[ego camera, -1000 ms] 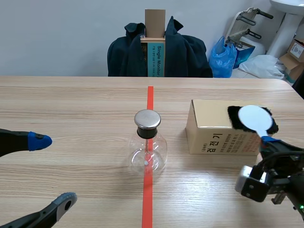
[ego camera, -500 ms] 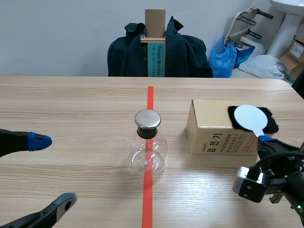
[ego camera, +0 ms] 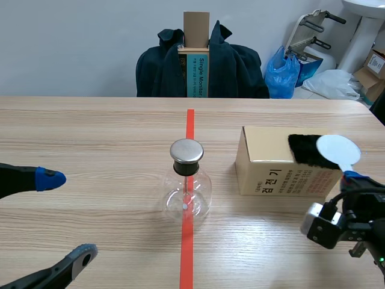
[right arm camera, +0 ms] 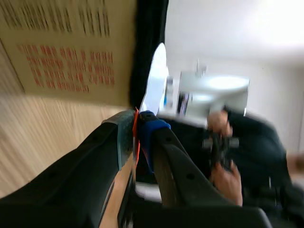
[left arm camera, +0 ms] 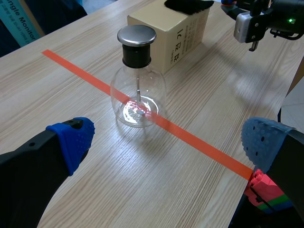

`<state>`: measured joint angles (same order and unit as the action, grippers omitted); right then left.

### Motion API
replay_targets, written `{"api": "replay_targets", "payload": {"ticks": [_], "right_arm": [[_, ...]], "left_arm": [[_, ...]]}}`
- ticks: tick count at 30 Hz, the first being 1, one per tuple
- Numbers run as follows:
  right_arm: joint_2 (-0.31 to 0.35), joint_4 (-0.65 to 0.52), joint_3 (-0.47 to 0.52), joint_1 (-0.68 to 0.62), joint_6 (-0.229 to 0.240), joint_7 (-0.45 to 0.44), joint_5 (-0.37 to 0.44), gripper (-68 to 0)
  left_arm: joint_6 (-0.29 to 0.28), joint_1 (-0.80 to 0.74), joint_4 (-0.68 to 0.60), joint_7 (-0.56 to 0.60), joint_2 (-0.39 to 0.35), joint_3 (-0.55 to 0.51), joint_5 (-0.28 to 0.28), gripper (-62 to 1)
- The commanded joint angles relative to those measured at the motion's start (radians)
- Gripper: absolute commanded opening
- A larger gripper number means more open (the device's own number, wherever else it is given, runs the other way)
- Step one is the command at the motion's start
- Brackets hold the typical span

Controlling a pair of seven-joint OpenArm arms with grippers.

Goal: Do the electroscope experiment.
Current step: 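Rub the plate on the fur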

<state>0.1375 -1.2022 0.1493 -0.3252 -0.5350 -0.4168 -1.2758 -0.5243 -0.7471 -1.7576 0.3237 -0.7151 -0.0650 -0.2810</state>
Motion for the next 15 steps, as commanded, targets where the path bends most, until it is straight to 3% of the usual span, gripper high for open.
{"api": "replay_targets", "payload": {"ticks": [1, 2, 4, 6, 7, 12, 15], "right_arm": [[0.011, -0.011, -0.006, 0.010, -0.003, -0.052, -0.003, -66.7], [0.005, -0.011, -0.008, 0.014, -0.006, -0.050, -0.003, -66.7], [-0.005, -0.011, -0.007, 0.018, -0.025, 0.037, -0.003, -66.7], [-0.008, -0.011, -0.002, 0.017, -0.020, 0.121, -0.003, -66.7], [-0.006, -0.011, 0.003, 0.014, -0.014, 0.122, -0.003, -66.7], [0.006, -0.011, 0.002, 0.018, -0.010, -0.051, -0.004, -66.7], [0.003, -0.011, -0.008, 0.018, -0.010, -0.098, -0.004, -66.7]], "left_arm": [[0.002, 0.008, -0.007, 0.016, 0.005, 0.005, -0.010, 1.4], [0.002, 0.008, -0.007, 0.016, 0.005, 0.005, -0.010, 1.4], [0.002, 0.008, -0.007, 0.016, 0.005, 0.005, -0.010, 1.4], [0.002, 0.008, -0.007, 0.016, 0.005, 0.005, -0.007, 1.4], [0.002, 0.008, -0.007, 0.016, 0.005, 0.005, -0.001, 1.4], [0.002, 0.008, -0.007, 0.016, 0.005, 0.005, 0.002, 1.4], [0.002, 0.008, -0.007, 0.016, 0.005, 0.005, 0.002, 1.4]]}}
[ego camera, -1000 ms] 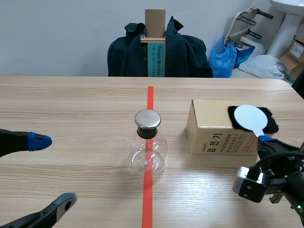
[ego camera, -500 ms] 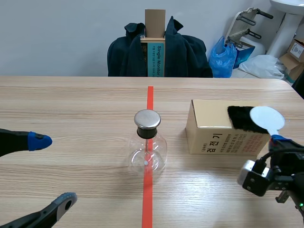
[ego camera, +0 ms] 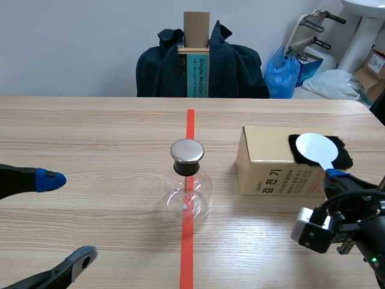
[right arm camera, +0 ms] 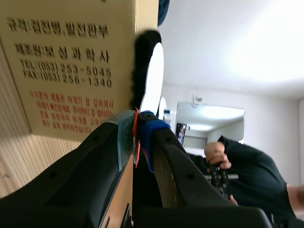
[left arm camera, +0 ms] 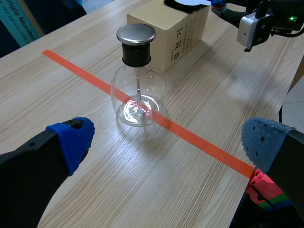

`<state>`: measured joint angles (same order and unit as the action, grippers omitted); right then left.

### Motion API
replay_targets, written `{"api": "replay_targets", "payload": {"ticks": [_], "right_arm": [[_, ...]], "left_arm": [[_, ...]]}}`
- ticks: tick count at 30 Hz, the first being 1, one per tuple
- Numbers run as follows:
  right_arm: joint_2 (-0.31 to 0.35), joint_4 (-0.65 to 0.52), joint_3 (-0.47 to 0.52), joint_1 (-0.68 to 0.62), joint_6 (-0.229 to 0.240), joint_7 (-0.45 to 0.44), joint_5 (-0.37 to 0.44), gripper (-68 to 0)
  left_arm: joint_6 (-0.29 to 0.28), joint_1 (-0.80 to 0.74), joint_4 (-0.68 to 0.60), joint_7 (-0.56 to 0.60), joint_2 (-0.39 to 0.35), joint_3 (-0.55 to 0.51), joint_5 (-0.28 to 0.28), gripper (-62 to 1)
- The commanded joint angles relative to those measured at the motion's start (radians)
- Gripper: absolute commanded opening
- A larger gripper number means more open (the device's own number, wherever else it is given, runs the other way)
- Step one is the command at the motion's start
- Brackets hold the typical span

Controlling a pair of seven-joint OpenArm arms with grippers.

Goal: Do the electroscope experiment.
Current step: 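Rub the plate on the fur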

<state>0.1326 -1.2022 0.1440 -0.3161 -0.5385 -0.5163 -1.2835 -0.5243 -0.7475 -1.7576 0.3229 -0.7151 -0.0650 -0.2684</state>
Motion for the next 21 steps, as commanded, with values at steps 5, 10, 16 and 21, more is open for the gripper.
{"api": "replay_targets", "payload": {"ticks": [5, 10, 16, 21], "right_arm": [[0.006, -0.011, -0.008, 0.004, -0.008, -0.006, 0.004, -66.7], [0.006, -0.026, -0.008, -0.023, -0.022, 0.027, 0.014, -66.7], [0.006, -0.107, 0.037, -0.082, -0.024, 0.047, 0.055, -66.7], [0.006, -0.227, 0.085, -0.106, -0.027, 0.046, 0.134, -66.7]], "left_arm": [[0.002, 0.008, -0.007, 0.016, 0.005, 0.005, -0.011, 1.4], [0.002, 0.008, -0.007, 0.016, 0.005, 0.005, -0.011, 1.4], [0.002, 0.008, -0.007, 0.016, 0.005, 0.005, -0.011, 1.4], [0.005, 0.009, -0.007, 0.016, 0.005, 0.005, -0.011, 1.4]]}}
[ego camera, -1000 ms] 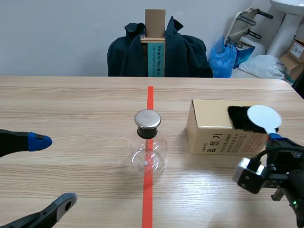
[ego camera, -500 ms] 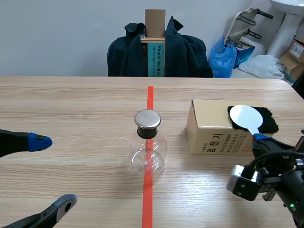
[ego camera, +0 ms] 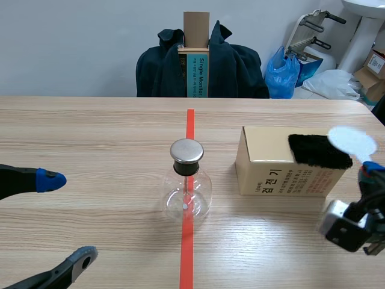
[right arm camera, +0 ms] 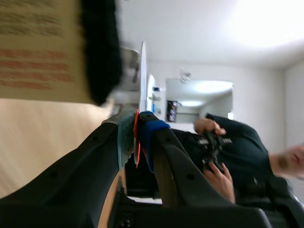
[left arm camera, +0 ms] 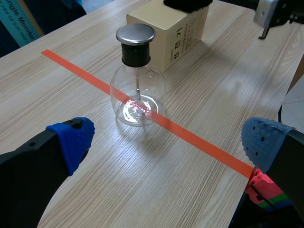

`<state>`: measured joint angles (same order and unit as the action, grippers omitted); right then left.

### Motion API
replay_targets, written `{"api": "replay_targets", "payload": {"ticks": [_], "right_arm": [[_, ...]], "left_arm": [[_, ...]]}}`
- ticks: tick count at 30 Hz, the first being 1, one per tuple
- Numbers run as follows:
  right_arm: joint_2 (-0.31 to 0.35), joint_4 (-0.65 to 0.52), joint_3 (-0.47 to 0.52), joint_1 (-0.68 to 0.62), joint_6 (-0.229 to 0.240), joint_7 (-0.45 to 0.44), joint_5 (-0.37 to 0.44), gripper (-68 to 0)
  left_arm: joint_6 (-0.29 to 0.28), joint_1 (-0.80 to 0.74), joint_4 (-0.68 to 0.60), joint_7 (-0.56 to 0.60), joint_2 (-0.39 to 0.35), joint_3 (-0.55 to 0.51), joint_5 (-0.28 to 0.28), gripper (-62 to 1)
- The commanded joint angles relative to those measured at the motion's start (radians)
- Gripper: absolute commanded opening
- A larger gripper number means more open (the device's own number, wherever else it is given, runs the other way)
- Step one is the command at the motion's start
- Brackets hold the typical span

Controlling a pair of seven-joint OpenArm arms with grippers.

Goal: Do the electroscope experiment.
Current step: 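Rub the plate on the fur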

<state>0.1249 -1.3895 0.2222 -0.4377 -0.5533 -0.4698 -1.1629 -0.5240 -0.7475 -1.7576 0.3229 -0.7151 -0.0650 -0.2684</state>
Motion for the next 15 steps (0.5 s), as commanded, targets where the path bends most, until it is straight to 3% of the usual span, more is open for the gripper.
{"api": "replay_targets", "payload": {"ticks": [1, 6, 11, 13, 15], "right_arm": [[0.014, -0.064, 0.016, 0.016, -0.012, 0.000, 0.031, -66.7], [0.014, -0.187, 0.060, 0.016, -0.011, 0.000, 0.082, -66.7], [0.014, -0.319, 0.089, 0.016, -0.011, 0.000, 0.163, -66.7], [0.014, -0.365, 0.094, 0.017, -0.011, 0.000, 0.195, -66.7], [0.014, -0.408, 0.094, 0.017, -0.011, 0.000, 0.237, -66.7]], "left_arm": [[0.005, 0.009, -0.007, 0.016, 0.005, 0.005, -0.011, 1.4], [0.005, 0.027, 0.003, 0.011, 0.005, 0.009, -0.011, 1.4], [0.004, 0.098, 0.047, -0.075, 0.004, 0.037, -0.011, 1.4], [0.000, 0.154, 0.091, -0.104, 0.005, 0.079, -0.012, -16.6], [-0.007, 0.218, 0.151, -0.111, 0.006, 0.143, -0.012, -38.9]]}}
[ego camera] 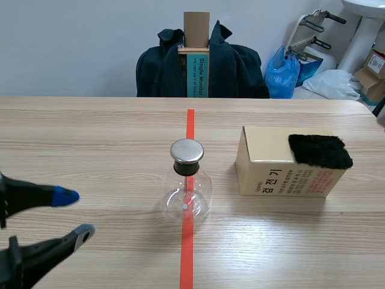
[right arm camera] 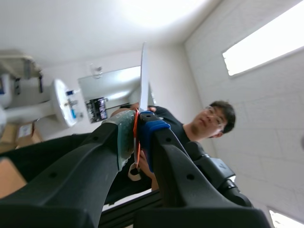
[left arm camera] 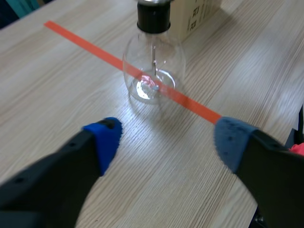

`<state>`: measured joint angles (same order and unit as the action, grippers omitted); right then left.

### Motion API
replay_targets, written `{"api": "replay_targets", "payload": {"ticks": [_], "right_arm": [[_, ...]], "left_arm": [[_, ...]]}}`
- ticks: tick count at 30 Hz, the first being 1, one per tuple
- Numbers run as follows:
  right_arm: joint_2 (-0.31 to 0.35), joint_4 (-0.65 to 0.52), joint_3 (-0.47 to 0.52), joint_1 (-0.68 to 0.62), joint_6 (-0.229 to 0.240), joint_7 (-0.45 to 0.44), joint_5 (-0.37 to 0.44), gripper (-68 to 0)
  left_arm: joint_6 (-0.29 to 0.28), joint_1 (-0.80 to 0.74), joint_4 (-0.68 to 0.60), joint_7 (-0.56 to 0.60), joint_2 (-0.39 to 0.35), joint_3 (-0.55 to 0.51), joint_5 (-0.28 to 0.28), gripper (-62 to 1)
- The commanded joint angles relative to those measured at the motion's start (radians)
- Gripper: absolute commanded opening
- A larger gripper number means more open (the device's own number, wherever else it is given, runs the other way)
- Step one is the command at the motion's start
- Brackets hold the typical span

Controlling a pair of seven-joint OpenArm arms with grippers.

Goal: Do the electroscope experiment.
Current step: 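Bring the plate to the electroscope and point at the metal foil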

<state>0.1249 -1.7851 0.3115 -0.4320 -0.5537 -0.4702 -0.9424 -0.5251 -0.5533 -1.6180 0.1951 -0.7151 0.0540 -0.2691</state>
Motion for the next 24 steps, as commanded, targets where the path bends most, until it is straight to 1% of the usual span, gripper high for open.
{"api": "replay_targets", "payload": {"ticks": [1, 2, 3, 6, 9, 12, 13, 15, 18, 21, 23, 24], "right_arm": [[0.014, -0.031, 0.005, 0.011, -0.011, 0.000, 0.037, -66.7], [0.014, -0.049, 0.005, 0.011, -0.011, 0.000, 0.058, -66.7], [0.014, -0.066, 0.005, 0.011, -0.011, 0.000, 0.079, -66.7], [0.014, -0.117, 0.004, 0.014, -0.010, 0.000, 0.138, -66.7], [0.014, -0.163, 0.004, 0.014, -0.006, 0.000, 0.187, -66.7], [0.014, -0.196, 0.003, 0.020, -0.002, -0.001, 0.217, -66.7], [0.014, -0.203, 0.001, 0.028, 0.001, -0.001, 0.220, -66.7], [0.013, -0.206, -0.006, 0.043, 0.001, -0.004, 0.235, -66.7], [0.013, -0.206, -0.028, 0.080, 0.003, -0.007, 0.249, -66.7], [0.013, -0.205, -0.074, 0.120, 0.005, -0.001, 0.248, -66.7], [0.013, -0.203, -0.118, 0.145, 0.012, 0.020, 0.225, -66.7], [0.013, -0.201, -0.142, 0.155, 0.024, 0.035, 0.207, -66.7]], "left_arm": [[-0.006, 0.058, 0.039, 0.017, 0.008, 0.061, -0.011, -48.3], [-0.006, 0.094, 0.065, 0.017, 0.011, 0.098, -0.011, -55.7], [-0.006, 0.131, 0.092, 0.017, 0.020, 0.133, -0.010, -59.4], [-0.006, 0.249, 0.174, 0.020, 0.050, 0.237, -0.010, -59.1], [0.008, 0.349, 0.253, 0.041, 0.087, 0.326, -0.010, -59.1], [0.050, 0.423, 0.316, 0.044, 0.127, 0.386, -0.010, -59.1], [0.068, 0.440, 0.333, 0.045, 0.140, 0.399, -0.010, -59.1], [0.085, 0.465, 0.364, 0.045, 0.162, 0.414, -0.006, -59.1], [0.091, 0.483, 0.396, 0.059, 0.185, 0.424, 0.025, -59.1], [0.097, 0.491, 0.416, 0.085, 0.199, 0.431, 0.031, -59.1], [0.097, 0.493, 0.422, 0.088, 0.206, 0.431, 0.031, -59.1], [0.103, 0.493, 0.422, 0.089, 0.208, 0.431, 0.031, -59.1]]}}
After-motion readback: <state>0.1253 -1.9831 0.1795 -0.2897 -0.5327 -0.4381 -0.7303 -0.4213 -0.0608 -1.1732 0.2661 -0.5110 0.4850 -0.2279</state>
